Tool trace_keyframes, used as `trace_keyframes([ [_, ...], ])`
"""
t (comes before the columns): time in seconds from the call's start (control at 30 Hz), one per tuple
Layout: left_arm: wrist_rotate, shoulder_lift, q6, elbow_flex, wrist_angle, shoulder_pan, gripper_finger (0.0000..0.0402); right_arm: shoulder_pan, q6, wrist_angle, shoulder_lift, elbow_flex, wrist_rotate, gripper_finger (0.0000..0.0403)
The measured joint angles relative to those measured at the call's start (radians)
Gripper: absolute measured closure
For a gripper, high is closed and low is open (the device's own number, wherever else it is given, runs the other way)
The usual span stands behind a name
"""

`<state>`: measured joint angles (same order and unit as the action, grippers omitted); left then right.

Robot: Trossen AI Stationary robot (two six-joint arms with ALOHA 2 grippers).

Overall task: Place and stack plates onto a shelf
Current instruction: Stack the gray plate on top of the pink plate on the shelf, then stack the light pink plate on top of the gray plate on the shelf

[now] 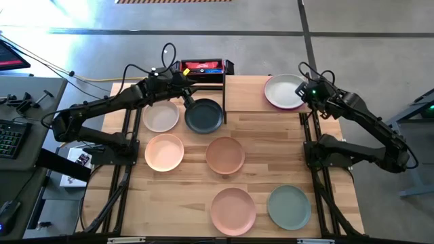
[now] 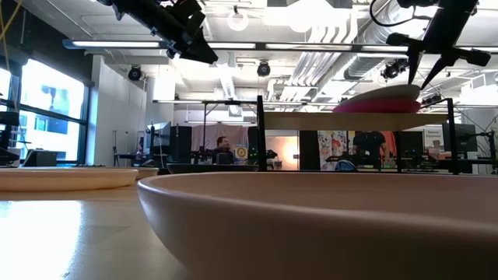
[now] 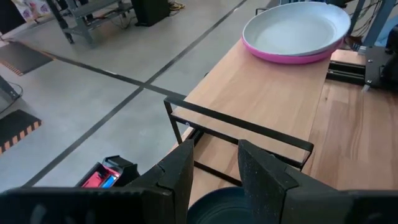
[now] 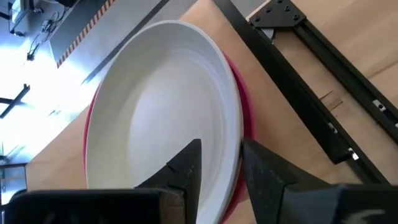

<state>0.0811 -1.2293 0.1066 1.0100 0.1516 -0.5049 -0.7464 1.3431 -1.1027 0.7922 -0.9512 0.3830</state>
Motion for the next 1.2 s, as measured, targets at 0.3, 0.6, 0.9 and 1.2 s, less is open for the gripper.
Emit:
trace_keyframes([
  [0.3, 0.01, 0.0, -0.001, 0.0, -0.001, 0.0, 0.0287, 0.001, -0.017, -0.033, 0.045, 0.0, -0.021, 0.0308],
  [0.6, 0.01, 0.0, -0.052, 0.0, 0.0, 0.0, 0.0287, 0.001, -0.122, 0.045, 0.034, 0.0, -0.153, 0.0308],
  [0.9, 0.009, 0.0, -0.08, 0.0, 0.105, 0.0, 0.0287, 0.036, -0.252, 0.13, 0.033, 0.0, -0.413, 0.0308],
  [1.2, -0.063, -0.001, -0.152, 0.0, 0.261, 0.001, 0.0287, 0.203, -0.288, 0.184, 0.038, 0.0, -0.501, 0.0308],
])
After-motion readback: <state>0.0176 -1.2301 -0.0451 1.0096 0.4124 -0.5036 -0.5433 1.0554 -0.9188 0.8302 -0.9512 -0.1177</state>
